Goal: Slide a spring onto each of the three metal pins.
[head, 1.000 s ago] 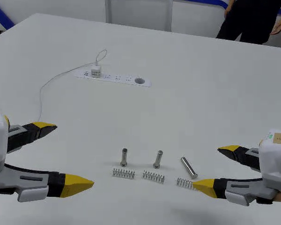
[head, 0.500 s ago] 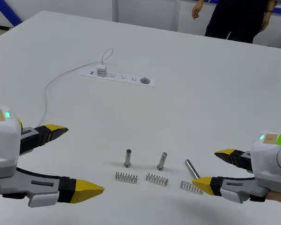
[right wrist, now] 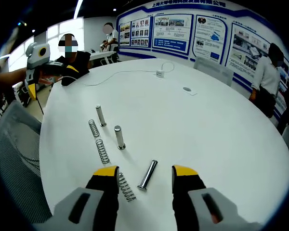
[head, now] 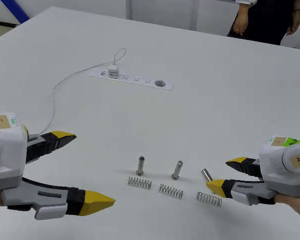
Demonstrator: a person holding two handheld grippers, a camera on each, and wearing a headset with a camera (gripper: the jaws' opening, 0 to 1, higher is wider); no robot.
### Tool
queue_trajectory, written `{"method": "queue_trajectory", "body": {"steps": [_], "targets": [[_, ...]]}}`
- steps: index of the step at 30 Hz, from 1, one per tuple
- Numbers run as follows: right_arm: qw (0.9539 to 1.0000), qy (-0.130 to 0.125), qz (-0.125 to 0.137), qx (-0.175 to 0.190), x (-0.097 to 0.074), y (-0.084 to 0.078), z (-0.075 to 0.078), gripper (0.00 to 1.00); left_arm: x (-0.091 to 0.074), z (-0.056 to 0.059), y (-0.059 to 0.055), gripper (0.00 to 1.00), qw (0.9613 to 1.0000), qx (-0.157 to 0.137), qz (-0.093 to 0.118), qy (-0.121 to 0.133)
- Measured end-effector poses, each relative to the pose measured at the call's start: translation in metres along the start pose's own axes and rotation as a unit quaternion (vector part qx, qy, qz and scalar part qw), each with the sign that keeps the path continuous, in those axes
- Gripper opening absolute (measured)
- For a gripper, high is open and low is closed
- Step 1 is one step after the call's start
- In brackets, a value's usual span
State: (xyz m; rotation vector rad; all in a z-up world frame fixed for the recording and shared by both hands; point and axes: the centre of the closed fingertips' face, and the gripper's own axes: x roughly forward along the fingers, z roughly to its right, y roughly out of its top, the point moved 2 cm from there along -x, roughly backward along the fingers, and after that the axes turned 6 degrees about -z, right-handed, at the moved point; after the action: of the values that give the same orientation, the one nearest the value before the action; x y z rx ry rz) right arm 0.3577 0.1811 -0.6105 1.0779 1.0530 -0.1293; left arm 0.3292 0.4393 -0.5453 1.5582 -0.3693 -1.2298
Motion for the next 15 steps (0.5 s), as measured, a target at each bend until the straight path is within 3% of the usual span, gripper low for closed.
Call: {"method": "queue_trajectory", "body": {"steps": [15], "targets": [[0.9991, -0.01, -0.031, 0.028, 0.031, -0.005, 0.006, 0.32, -0.002, -0.003, -0.005, 0.99, 0.9999, -0.01, -0.002, 0.004]]}}
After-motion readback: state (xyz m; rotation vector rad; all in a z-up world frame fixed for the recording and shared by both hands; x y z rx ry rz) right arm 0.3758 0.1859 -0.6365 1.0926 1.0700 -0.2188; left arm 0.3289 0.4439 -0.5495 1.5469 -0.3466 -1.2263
